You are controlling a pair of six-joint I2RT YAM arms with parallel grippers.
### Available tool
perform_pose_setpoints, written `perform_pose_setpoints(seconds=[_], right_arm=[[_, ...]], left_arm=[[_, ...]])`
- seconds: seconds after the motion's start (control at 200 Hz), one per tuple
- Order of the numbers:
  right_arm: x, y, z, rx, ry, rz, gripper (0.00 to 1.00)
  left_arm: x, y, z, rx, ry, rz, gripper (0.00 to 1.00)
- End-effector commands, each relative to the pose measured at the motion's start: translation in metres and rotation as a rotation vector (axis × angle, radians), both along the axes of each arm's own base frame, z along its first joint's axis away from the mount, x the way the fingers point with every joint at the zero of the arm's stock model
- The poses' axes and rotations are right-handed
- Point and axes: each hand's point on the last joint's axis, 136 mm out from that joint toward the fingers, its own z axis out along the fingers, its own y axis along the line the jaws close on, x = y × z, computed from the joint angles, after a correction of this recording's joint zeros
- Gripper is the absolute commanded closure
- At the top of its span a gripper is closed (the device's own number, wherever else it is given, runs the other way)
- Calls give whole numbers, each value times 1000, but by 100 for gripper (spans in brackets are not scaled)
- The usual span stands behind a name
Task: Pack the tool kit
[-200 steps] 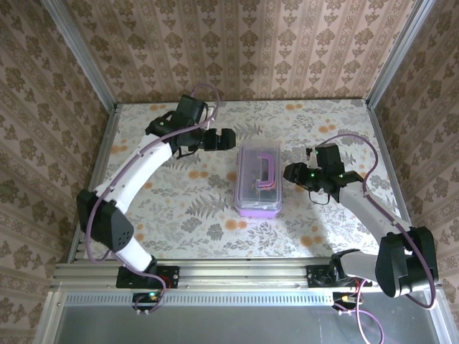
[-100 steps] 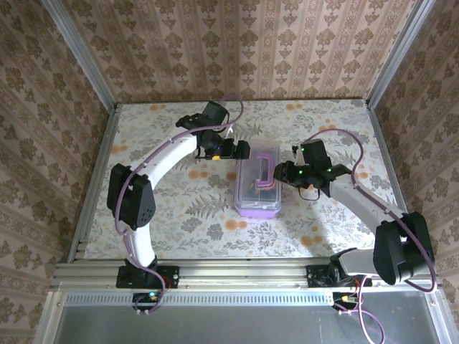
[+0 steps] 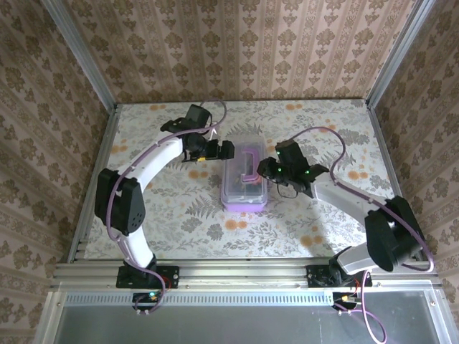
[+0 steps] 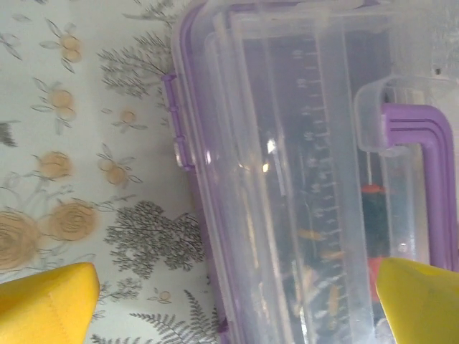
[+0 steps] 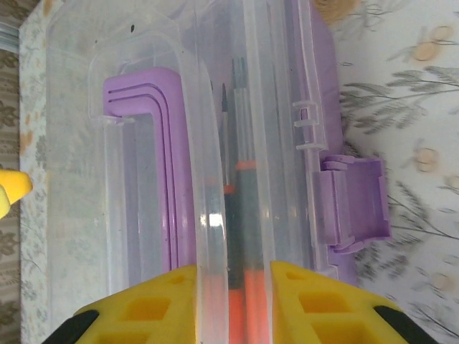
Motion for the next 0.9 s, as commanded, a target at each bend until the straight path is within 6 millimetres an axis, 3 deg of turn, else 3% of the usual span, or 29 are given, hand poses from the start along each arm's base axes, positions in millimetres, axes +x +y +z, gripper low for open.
perform_pose_setpoints(seconds=[0.0, 0.215, 0.365, 0.54, 0.705, 0.79, 0.895], right_arm=[[0, 9, -21, 20, 69, -74, 71], [6, 38, -12, 80, 66, -40, 71], [6, 54, 7, 62, 56, 47, 68], [4, 39, 30, -14, 6, 77, 61], [5, 12, 44, -62, -18, 96, 50], [5, 2, 42, -47, -15, 121, 43], [3, 6, 31, 44, 14, 200, 36]], left_arm=[[4, 12, 1, 50, -30, 51, 0], [6, 17, -1, 64, -55, 80, 0], [5, 14, -7, 73, -24, 57, 0], [3, 7, -12, 59, -6, 18, 0], [-1, -2, -15, 54, 11, -35, 0], [-3, -5, -11, 41, 3, -51, 0], [-3, -5, -10, 48, -7, -62, 0]])
